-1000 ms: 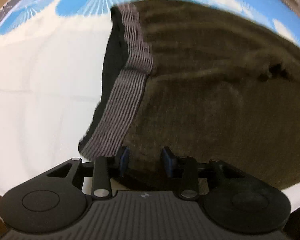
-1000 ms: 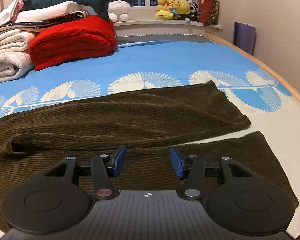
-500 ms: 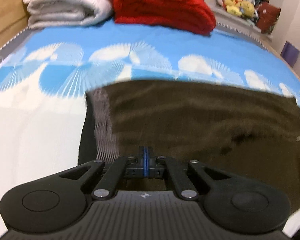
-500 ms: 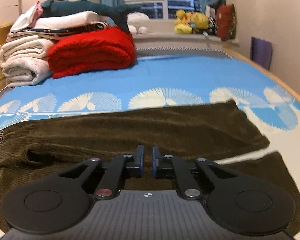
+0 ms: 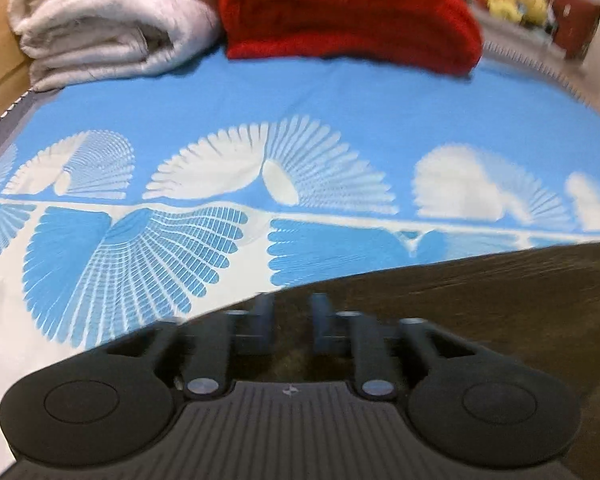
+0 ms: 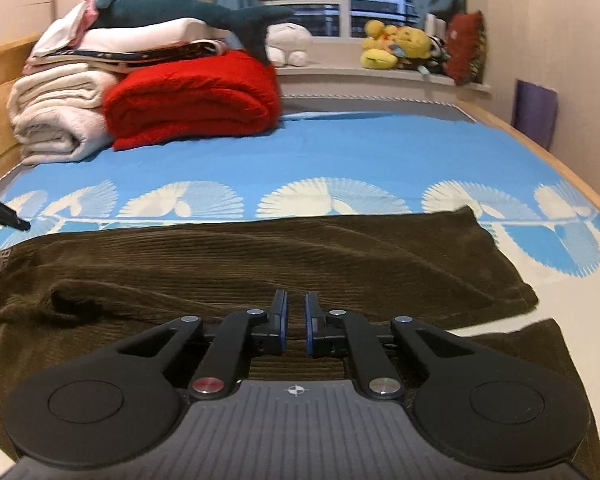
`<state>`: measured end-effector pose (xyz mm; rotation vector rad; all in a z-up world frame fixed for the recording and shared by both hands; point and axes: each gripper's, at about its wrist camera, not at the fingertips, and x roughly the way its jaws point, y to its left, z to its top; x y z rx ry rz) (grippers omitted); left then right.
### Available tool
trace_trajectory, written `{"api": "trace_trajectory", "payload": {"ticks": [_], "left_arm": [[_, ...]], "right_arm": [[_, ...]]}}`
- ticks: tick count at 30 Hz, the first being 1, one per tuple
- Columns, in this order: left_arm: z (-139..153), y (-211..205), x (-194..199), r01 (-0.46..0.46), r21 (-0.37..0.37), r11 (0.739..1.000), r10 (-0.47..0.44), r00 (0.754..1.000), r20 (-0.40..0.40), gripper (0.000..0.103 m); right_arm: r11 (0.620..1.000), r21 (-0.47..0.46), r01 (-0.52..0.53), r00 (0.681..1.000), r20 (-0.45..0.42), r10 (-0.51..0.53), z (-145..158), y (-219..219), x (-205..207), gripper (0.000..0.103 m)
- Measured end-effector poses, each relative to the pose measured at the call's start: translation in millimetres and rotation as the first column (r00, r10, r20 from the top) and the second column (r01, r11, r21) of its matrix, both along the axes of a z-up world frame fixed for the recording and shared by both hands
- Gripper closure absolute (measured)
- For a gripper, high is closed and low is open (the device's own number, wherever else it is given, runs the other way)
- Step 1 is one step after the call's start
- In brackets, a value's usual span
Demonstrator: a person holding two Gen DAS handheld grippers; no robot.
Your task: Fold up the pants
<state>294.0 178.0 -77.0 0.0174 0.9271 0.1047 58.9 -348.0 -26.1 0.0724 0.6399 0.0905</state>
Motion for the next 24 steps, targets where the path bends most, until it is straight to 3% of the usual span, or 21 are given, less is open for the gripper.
{"api": "trace_trajectory", "payload": {"ticks": [2,3,8,10,11,12,16,19,24], "left_arm": [[-13.2,-1.2,15.8,0.024,0.037,0.999,-0.024,1.000,-0.020,0.032],[-19.2,0.4,22.1,0.045,0.032,0.998,-0.044,0.998,-0.036,0.028],[-39.3,1.5,42.9,0.171,-0.019,0.985,-0.172,0.977,-0.123,0.028],[-38.8,0.1,43.8,0.235,-0.054,0.970,-0.240,0.961,-0.136,0.059],[-35.7,-1.9,42.9,0.266,-0.081,0.960,-0.276,0.950,-0.144,0.090],[-31.0,-8.6,39.5,0.301,-0.049,0.953,-0.304,0.941,-0.145,0.099],[-8.5,-30.1,7.3,0.412,0.102,0.906,-0.400,0.909,-0.115,0.101],[25.9,-31.4,-36.5,0.414,0.108,0.904,-0.414,0.910,-0.026,0.101],[73.2,-56.0,-146.0,0.474,0.160,0.866,-0.486,0.873,0.044,0.101]], "right_arm": [[1.000,-0.003,0.012,1.000,-0.005,-0.012,-0.9,-6.0,1.1,0.094],[1.000,-0.007,0.016,1.000,-0.009,-0.016,-1.4,-8.5,1.7,0.094],[0.999,-0.020,0.037,0.999,-0.026,-0.038,-4.3,-17.4,4.3,0.094],[0.999,-0.020,0.042,0.999,-0.028,-0.043,-4.0,-19.3,4.6,0.094],[0.999,-0.021,0.042,0.999,-0.029,-0.043,-4.0,-19.4,4.8,0.094],[0.999,-0.023,0.041,0.999,-0.028,-0.042,-4.3,-19.1,5.0,0.094],[0.999,-0.029,0.035,0.999,-0.022,-0.036,-3.7,-15.5,6.4,0.094],[0.999,-0.033,0.034,0.999,-0.018,-0.034,-2.6,-12.4,7.6,0.094],[0.998,-0.021,0.056,0.998,-0.007,-0.057,-1.1,-11.5,1.3,0.094]]}}
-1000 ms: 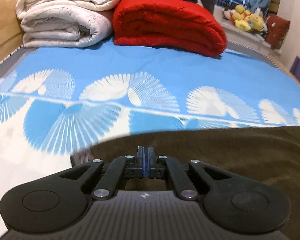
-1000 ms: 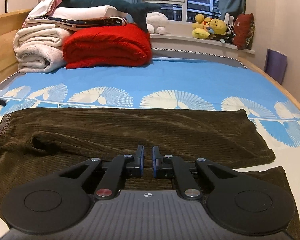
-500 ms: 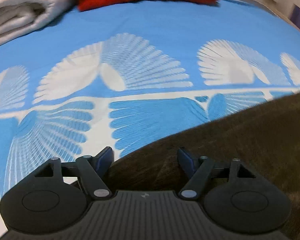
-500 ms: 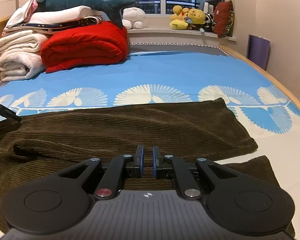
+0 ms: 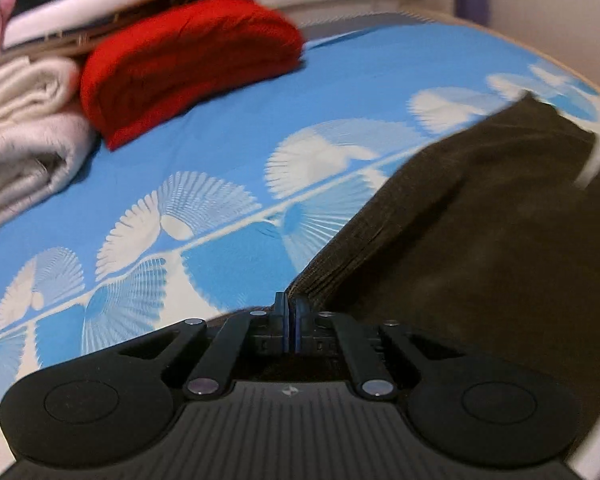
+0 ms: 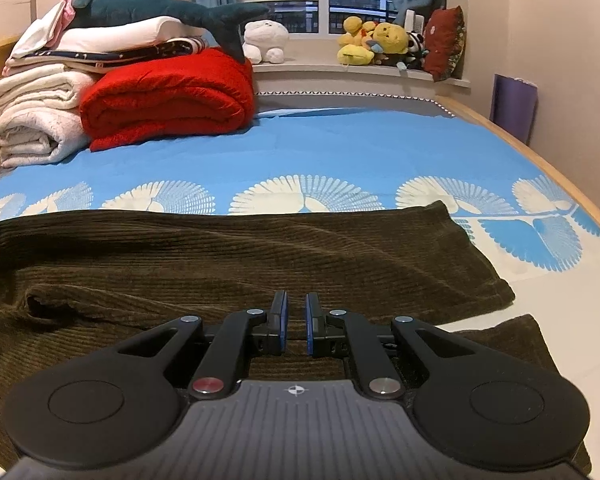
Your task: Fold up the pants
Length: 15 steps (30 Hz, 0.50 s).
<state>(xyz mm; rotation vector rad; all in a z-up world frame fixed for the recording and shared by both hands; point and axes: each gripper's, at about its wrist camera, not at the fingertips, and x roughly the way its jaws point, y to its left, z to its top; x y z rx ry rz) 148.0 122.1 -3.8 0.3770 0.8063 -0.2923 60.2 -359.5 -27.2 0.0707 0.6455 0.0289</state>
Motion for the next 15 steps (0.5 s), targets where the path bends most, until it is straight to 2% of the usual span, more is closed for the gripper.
{"api": "trace_trajectory", "payload": {"ticks": [3,7,9,11,12,13,14,15], "left_arm": [[12.3,-12.5,-75.2,0.008,0.000,1.000,-0.008,1.000,0.012,0.101],[-8.4,-20.6,-149.1,0.013,-0.013,1.000,-0.013,1.000,-0.016,0.101],[-34.0,-15.1,-165.0,-0.023,-0.062,0.998,0.016,0.994,-0.109,0.101],[-51.3,-5.4,-164.9,-0.100,-0.097,0.990,0.079,0.976,-0.204,0.098],[-48.5,0.1,-164.7,-0.150,-0.107,0.983,0.128,0.973,-0.191,0.095],[-41.7,10.6,-164.5,-0.206,-0.167,0.964,0.178,0.970,-0.168,0.089],[-36.9,26.7,-161.9,-0.269,-0.259,0.928,0.225,0.956,-0.186,0.072],[-37.2,44.8,-159.6,-0.341,-0.346,0.874,0.270,0.933,-0.239,0.065]], "right_arm": [[0.999,0.026,0.026,1.000,0.002,-0.026,-3.3,-4.3,-8.8,0.094],[0.999,0.033,0.042,0.999,-0.010,-0.042,-6.6,-8.0,-22.5,0.094],[0.998,0.035,0.054,0.999,-0.006,-0.054,-6.0,-10.4,-30.2,0.094],[0.997,0.042,0.063,0.998,-0.014,-0.062,-7.4,-13.4,-34.6,0.094],[0.996,0.046,0.071,0.997,-0.015,-0.070,-7.5,-15.0,-36.5,0.094],[0.995,0.052,0.080,0.997,-0.017,-0.080,-7.7,-16.3,-38.1,0.094],[0.994,0.062,0.092,0.996,-0.023,-0.091,-8.3,-18.2,-38.9,0.094],[0.992,0.075,0.101,0.995,-0.030,-0.099,-9.2,-19.5,-39.5,0.094]]}}
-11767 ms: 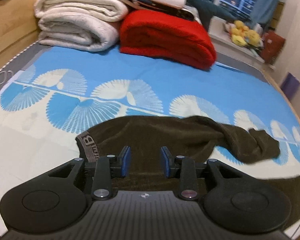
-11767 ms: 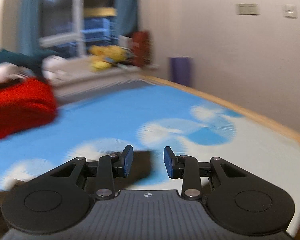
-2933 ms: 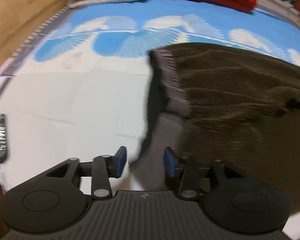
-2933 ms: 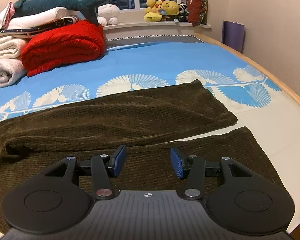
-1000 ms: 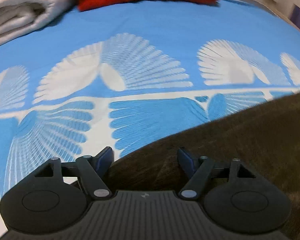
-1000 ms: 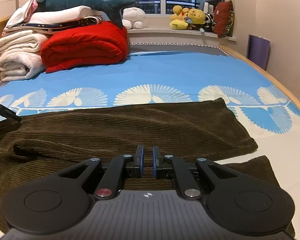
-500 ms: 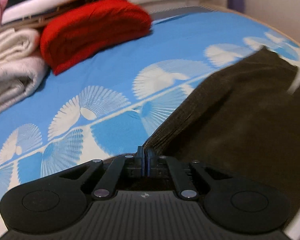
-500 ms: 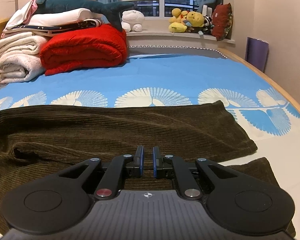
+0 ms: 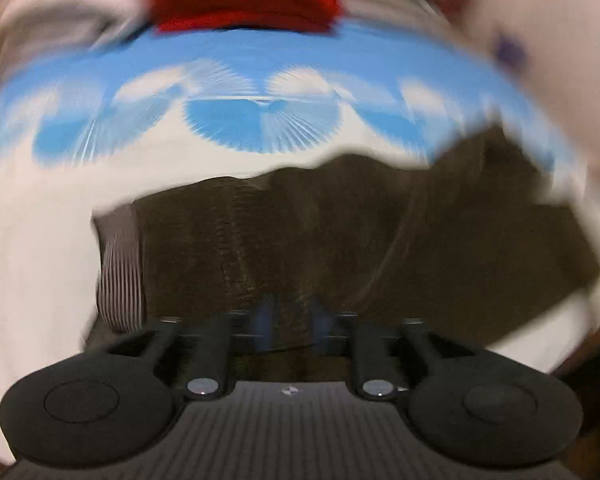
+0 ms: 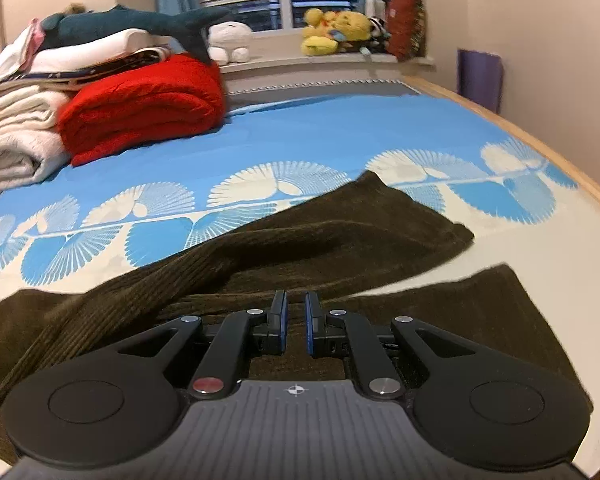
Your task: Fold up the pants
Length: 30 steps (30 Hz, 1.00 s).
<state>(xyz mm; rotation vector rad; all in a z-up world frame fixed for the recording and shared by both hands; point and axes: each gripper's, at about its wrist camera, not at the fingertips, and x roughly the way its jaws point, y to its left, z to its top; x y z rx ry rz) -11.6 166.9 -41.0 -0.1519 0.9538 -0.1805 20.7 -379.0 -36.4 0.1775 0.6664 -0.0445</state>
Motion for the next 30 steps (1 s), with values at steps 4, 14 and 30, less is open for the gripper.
{"api": "trace_trajectory", "payload": {"ticks": [4,14,30], "left_arm": [[-33.9,48.5,15.8,-0.238,-0.156,0.959,0.194,0.947,-0.254,0.065],[-65.3,87.1,55.2,-0.438,-0.194,0.878,0.338,0.854,-0.396,0.042],[-48.5,79.3,67.5,-0.447,-0.052,0.893,0.411,0.857,-0.312,0.096]], "right_arm": [[1.000,-0.010,-0.009,1.000,-0.010,0.009,-4.0,5.4,2.5,0.094],[0.993,0.109,-0.049,0.998,-0.020,0.051,-6.0,20.8,36.7,0.094],[0.955,0.291,0.054,0.998,-0.055,-0.039,-38.0,47.8,196.8,0.064]]}}
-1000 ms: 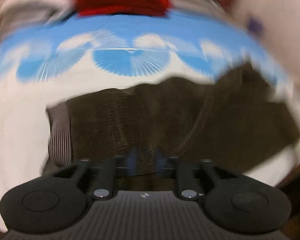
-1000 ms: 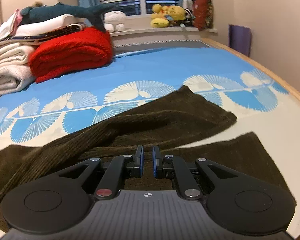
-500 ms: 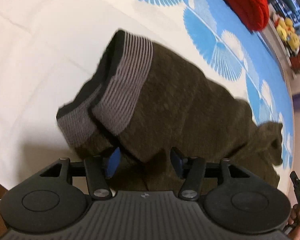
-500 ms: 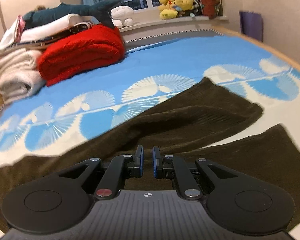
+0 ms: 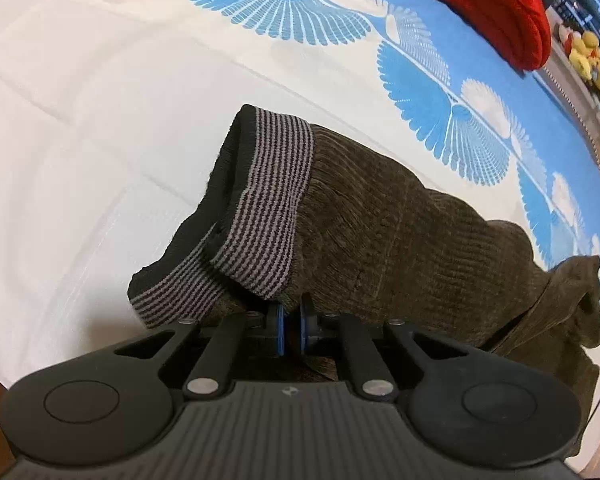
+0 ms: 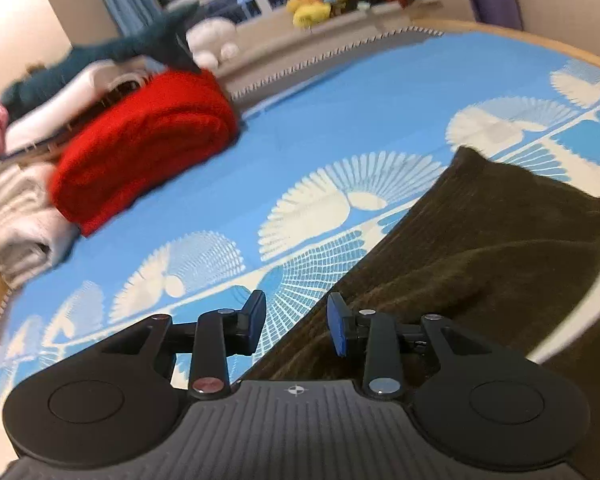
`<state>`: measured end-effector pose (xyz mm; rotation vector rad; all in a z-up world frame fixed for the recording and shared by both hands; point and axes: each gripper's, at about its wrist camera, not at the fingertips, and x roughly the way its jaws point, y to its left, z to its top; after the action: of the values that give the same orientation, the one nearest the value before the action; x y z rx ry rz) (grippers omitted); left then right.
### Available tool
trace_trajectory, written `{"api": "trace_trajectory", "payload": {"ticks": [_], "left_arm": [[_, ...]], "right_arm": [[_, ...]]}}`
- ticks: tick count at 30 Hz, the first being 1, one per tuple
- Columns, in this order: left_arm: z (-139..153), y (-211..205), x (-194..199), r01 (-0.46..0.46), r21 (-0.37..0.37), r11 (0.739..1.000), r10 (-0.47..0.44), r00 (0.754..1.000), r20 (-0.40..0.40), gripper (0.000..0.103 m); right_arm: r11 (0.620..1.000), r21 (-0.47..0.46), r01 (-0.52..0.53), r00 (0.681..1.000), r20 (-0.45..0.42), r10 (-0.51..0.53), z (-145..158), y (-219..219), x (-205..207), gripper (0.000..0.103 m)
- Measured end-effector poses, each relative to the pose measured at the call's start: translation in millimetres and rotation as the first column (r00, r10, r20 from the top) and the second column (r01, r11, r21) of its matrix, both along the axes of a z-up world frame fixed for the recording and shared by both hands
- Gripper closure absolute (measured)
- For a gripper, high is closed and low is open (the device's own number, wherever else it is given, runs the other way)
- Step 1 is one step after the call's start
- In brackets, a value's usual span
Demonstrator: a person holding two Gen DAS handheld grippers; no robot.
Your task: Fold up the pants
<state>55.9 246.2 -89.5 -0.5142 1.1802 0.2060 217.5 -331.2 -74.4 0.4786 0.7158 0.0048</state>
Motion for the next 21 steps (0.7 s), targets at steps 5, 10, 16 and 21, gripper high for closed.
{"api": "trace_trajectory", "payload": {"ticks": [5,10,16,21], "left_arm": [[-1.6,-2.3,3.0,0.012,0.005,1.000,-0.012,1.000,-0.016,0.096],[-1.9,-0.9,3.5,0.016,-0.002,1.000,-0.016,1.000,-0.024,0.096],[-1.0,-2.0,5.6,0.019,-0.001,1.000,-0.019,0.999,-0.027,0.096],[4.6,-2.1,2.7,0.024,0.007,1.000,-0.024,1.000,-0.004,0.096]], "right_arm": [[0.998,-0.057,-0.027,0.992,-0.123,0.020,-34.8,24.9,49.5,0.055],[0.988,-0.151,-0.042,0.972,-0.234,0.006,-65.0,46.6,81.2,0.054],[0.940,-0.334,-0.077,0.970,-0.241,-0.006,-70.4,57.8,82.3,0.091],[0.988,-0.140,0.070,0.978,-0.183,-0.095,-38.3,11.5,57.3,0.096]]}}
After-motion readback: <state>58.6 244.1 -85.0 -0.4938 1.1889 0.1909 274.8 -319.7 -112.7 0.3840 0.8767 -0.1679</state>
